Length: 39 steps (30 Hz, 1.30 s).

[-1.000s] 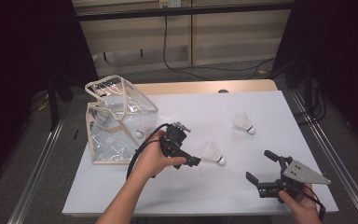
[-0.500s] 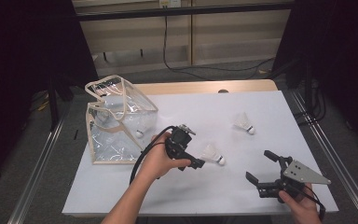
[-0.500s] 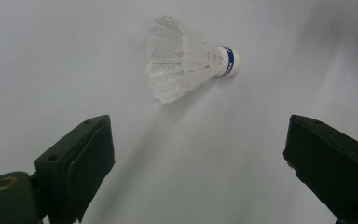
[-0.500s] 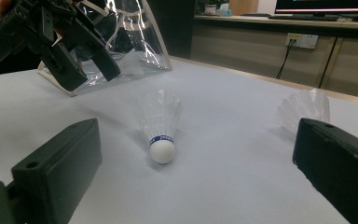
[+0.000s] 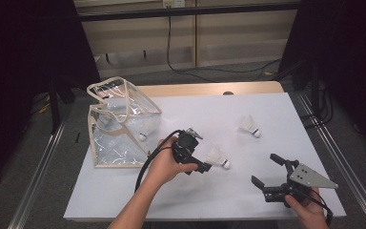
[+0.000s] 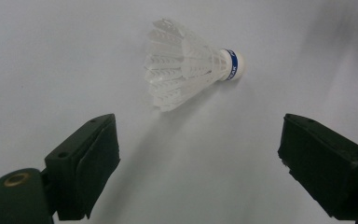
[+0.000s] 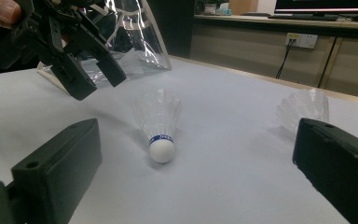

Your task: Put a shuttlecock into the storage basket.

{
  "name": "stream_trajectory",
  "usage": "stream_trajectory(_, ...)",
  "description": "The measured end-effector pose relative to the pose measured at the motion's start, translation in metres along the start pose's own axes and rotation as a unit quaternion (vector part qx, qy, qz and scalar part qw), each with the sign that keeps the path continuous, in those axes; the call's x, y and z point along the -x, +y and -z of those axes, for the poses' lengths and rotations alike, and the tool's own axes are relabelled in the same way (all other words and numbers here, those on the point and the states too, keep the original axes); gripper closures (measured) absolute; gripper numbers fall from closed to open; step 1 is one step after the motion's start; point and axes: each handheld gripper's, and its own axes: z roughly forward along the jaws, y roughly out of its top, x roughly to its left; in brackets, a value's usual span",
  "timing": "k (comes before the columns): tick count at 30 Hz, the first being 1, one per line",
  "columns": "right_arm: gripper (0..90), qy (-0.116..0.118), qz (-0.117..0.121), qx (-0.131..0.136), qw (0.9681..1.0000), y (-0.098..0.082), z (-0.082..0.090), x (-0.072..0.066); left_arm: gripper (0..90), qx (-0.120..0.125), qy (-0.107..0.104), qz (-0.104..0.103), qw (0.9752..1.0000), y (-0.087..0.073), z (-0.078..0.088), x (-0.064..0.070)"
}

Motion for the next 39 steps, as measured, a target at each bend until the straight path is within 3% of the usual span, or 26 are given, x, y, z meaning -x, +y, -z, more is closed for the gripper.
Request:
stream_trajectory(15,0.6,0.0,0.0,0.0,1.0,0.0,0.0,0.0,17.2,0.004,0.001,-0.025,0.9997,0.004,-0.015,0.0)
stream_trajectory(39,0.7,0.0,0.0,-0.001,1.0,0.0,0.0,0.0,28.6,0.013,0.003,-0.039,0.9992,0.011,-0.037,0.0)
